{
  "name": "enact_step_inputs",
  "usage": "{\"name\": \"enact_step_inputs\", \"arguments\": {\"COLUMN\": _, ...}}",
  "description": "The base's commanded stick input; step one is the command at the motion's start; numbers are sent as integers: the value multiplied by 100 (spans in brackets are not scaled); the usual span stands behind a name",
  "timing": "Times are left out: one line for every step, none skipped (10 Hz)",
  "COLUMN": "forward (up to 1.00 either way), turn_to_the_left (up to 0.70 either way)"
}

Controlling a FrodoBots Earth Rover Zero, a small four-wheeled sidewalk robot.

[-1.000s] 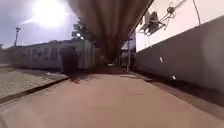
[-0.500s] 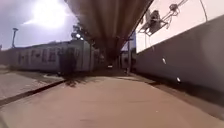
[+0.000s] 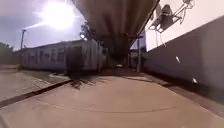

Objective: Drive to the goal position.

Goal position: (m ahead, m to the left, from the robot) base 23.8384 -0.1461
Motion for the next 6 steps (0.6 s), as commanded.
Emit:
{"name": "enact_step_inputs", "arguments": {"forward": 70, "turn_to_the_left": 0}}
{"name": "enact_step_inputs", "arguments": {"forward": 70, "turn_to_the_left": 0}}
{"name": "enact_step_inputs", "arguments": {"forward": 70, "turn_to_the_left": 0}}
{"name": "enact_step_inputs", "arguments": {"forward": 70, "turn_to_the_left": 0}}
{"name": "enact_step_inputs", "arguments": {"forward": 70, "turn_to_the_left": 0}}
{"name": "enact_step_inputs", "arguments": {"forward": 70, "turn_to_the_left": 0}}
